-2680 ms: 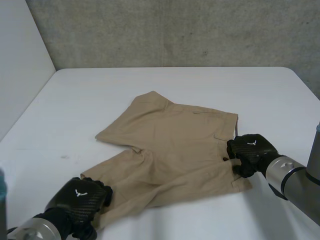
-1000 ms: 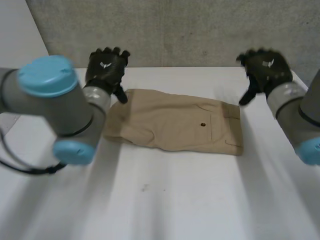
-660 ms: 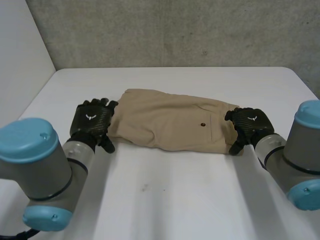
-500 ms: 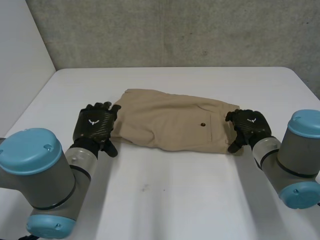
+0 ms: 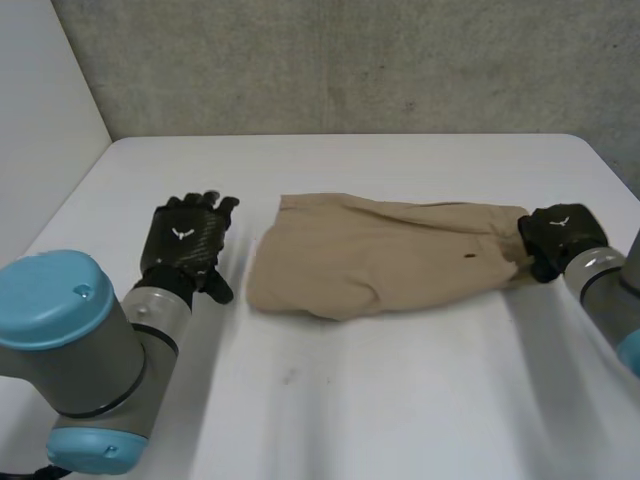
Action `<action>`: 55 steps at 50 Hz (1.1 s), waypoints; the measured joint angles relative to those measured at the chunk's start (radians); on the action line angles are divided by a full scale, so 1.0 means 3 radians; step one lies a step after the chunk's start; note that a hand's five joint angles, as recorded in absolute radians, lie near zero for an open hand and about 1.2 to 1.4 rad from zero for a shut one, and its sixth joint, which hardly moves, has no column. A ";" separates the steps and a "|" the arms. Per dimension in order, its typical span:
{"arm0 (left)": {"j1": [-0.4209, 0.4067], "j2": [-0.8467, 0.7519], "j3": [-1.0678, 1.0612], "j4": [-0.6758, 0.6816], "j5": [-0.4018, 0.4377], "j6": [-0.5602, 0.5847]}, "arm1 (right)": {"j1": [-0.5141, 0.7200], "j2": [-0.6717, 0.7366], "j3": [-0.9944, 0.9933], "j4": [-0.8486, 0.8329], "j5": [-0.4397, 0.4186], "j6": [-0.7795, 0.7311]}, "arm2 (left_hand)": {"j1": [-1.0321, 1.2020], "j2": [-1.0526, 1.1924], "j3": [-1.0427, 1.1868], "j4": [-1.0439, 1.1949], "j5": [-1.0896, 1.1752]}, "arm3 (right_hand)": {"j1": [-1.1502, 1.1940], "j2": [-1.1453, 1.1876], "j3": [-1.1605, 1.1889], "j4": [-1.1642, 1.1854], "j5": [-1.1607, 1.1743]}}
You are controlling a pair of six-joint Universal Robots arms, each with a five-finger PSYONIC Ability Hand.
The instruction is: Fold the shorts.
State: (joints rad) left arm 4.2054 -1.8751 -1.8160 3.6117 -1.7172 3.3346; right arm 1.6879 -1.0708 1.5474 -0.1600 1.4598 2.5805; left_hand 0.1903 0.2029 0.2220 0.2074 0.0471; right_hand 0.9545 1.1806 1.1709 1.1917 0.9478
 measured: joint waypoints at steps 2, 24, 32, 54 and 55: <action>0.0013 0.0058 0.0011 -0.0003 0.0002 0.0001 | -0.0010 -0.0017 -0.0092 0.0082 0.0004 -0.0282 | 0.0000 0.0000 0.0000 0.0000 0.0000 | 0.0016 0.0000 0.0006 0.0000 0.0019; 0.0015 0.0304 0.0784 -0.0067 0.0005 0.0012 | 0.1668 0.0592 -0.1338 0.0162 -0.0891 -0.0582 | 0.0000 0.0000 0.0000 0.0000 0.0000 | 0.0063 0.0000 0.0084 0.0001 0.0020; 0.0002 0.0159 0.1176 -0.0138 0.0002 0.0012 | 0.1780 0.0825 -0.1421 0.0149 -0.1122 0.0442 | 0.0000 0.0000 0.0000 0.0000 0.0000 | -0.2050 -0.2541 -0.2379 -0.2426 -0.2206; -0.0374 -0.1048 0.2440 -0.0813 0.0053 -0.0127 | 0.1034 0.0285 -0.1586 0.0267 -0.0600 0.2286 | 0.0000 0.0000 0.0000 0.0000 0.0000 | -0.2489 -0.3178 -0.3192 -0.3174 -0.2917; -0.0392 -0.1128 0.2504 -0.0868 0.0068 -0.0134 | 0.1020 0.0331 -0.1615 0.0309 -0.0587 0.2283 | 0.0000 0.0000 0.0000 0.0000 0.0000 | -0.2489 -0.3178 -0.3192 -0.3174 -0.2917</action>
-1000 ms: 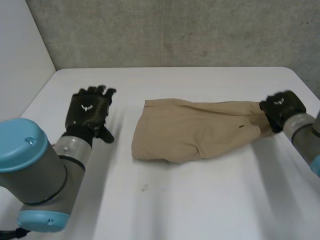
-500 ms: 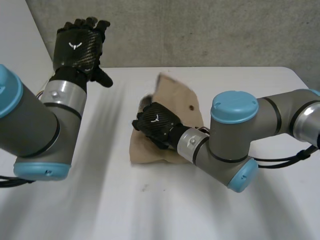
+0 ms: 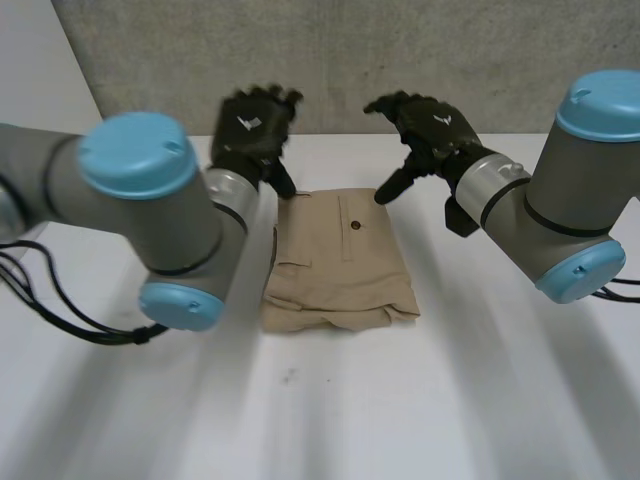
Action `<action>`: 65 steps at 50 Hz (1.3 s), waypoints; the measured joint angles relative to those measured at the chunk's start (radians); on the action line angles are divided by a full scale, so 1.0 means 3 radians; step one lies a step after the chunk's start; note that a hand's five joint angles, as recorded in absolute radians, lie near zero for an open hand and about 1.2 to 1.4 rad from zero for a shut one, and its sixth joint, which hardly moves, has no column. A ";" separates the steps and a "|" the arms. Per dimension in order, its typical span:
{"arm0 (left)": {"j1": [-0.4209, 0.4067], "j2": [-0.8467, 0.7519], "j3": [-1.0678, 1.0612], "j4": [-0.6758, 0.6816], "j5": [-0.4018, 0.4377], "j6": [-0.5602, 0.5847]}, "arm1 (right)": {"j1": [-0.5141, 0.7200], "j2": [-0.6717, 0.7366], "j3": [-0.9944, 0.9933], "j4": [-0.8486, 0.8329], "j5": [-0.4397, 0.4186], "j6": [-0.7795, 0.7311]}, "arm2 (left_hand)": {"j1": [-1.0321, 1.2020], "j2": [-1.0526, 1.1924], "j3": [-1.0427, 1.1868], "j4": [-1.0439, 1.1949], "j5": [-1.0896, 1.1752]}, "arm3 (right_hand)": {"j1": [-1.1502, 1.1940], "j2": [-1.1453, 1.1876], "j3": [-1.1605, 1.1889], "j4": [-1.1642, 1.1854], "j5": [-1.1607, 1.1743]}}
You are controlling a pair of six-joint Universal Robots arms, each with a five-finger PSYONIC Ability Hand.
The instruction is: Fold the shorts.
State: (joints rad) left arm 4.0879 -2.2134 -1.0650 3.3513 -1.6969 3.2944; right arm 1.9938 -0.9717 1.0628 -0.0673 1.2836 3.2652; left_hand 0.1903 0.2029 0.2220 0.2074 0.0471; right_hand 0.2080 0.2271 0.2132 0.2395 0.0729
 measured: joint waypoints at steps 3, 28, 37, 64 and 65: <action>-0.0045 -0.0275 0.0230 -0.0219 0.0057 -0.0015 | -0.0034 0.0213 -0.0155 0.0211 0.0017 -0.0029 | 0.0000 0.0000 0.0000 0.0000 0.0000 | 0.0000 0.0000 0.0000 0.0000 0.0000; 0.0007 -0.1104 0.0769 -0.1416 -0.0204 0.0498 | -0.0015 0.1297 -0.0863 0.1051 0.0066 -0.1299 | -0.0029 -0.0039 0.0000 0.0000 0.0000 | -0.0220 -0.0131 0.0000 0.0000 0.0000; -0.0048 -0.0799 0.0663 -0.1448 -0.0228 0.0598 | 0.0010 0.1035 -0.0761 0.1049 0.0101 -0.1522 | -0.0057 -0.0055 0.0000 0.0000 -0.0001 | -0.0237 -0.0167 0.0000 0.0000 -0.0018; 0.0690 0.2007 -0.0731 -0.1485 0.0105 -0.0320 | -0.0206 -0.1401 0.0493 0.0818 0.1177 -0.1192 | -0.0057 -0.0055 -0.0013 0.0000 -0.0007 | -0.0237 -0.0167 0.0000 -0.0001 -0.0018; 0.0692 0.2026 -0.0763 -0.1486 0.0117 -0.0325 | -0.0219 -0.1419 0.0528 0.0833 0.1172 -0.1190 | -0.0057 -0.0055 -0.0013 0.0000 -0.0008 | -0.0237 -0.0167 0.0000 -0.0001 -0.0018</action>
State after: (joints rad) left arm 4.2956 -1.6057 -1.2937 2.9056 -1.6619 3.1968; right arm 1.9279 -1.3973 1.2211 0.1827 1.6353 2.9083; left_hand 0.1731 0.1863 0.2181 0.2074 0.0447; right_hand 0.1368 0.1771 0.2132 0.2393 0.0674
